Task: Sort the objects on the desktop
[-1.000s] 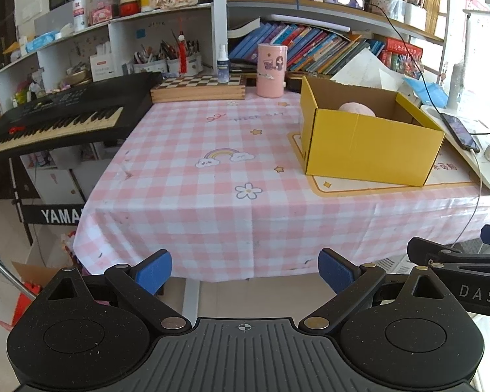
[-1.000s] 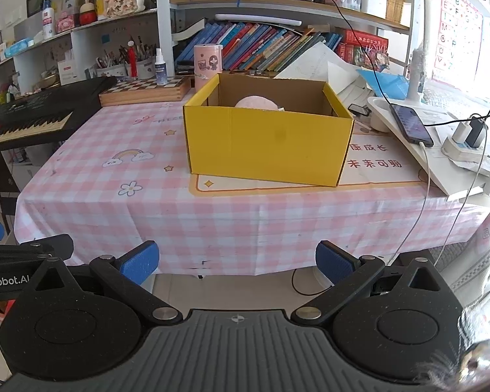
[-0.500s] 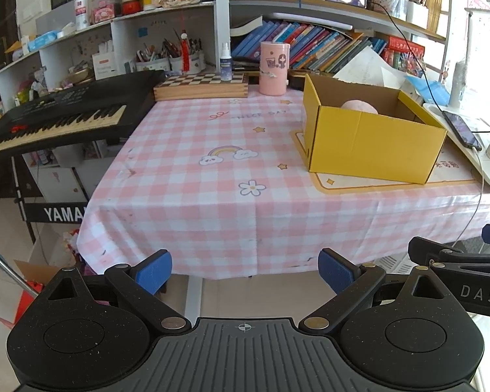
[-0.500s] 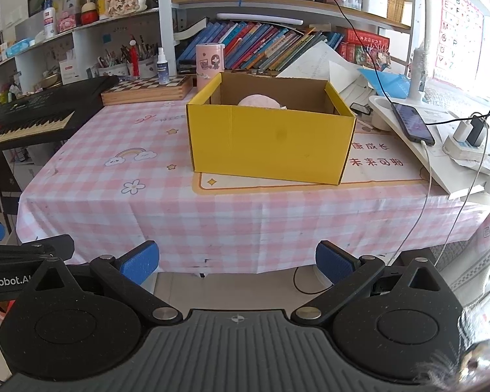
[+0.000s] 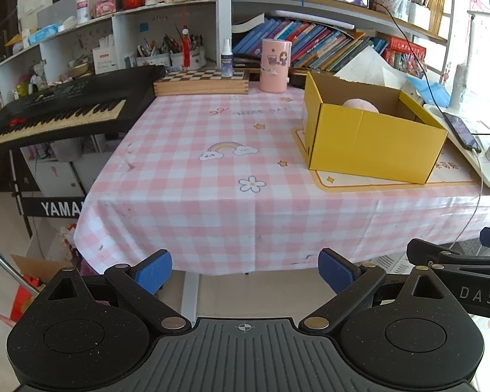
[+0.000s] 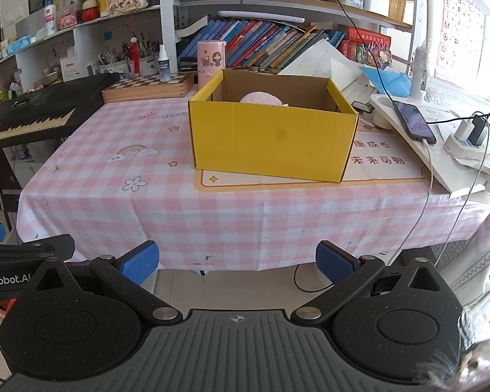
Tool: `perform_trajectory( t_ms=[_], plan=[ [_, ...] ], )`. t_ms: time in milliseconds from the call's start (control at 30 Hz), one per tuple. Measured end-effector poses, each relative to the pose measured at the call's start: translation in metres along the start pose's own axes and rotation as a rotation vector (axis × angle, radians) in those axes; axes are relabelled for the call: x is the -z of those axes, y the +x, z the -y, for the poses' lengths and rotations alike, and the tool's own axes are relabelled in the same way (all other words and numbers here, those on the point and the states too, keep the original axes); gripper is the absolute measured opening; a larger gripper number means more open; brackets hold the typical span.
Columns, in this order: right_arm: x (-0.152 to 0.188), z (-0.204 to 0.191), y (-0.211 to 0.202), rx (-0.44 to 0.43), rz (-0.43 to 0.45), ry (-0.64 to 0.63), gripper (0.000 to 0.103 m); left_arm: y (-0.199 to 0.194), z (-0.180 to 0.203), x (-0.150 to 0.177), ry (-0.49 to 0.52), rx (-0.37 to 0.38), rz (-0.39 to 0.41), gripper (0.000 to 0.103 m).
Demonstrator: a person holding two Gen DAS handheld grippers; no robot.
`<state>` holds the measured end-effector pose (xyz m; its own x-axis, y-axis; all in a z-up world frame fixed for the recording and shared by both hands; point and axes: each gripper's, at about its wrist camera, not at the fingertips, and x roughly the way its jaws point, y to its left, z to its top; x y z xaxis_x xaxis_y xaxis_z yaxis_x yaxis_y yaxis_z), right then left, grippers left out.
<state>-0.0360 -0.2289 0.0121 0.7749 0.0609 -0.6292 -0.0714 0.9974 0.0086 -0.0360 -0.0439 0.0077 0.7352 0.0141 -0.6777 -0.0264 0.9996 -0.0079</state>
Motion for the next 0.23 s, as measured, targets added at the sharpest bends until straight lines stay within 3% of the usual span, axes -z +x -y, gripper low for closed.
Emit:
perform_trajectory(
  t_ms=[233],
  plan=[
    [0.0032,-0.0017,0.0052,0.002,-0.022,0.001,0.103,0.0055,0.0012,-0.0015,-0.012,0.011,-0.014,0.098]
  ],
)
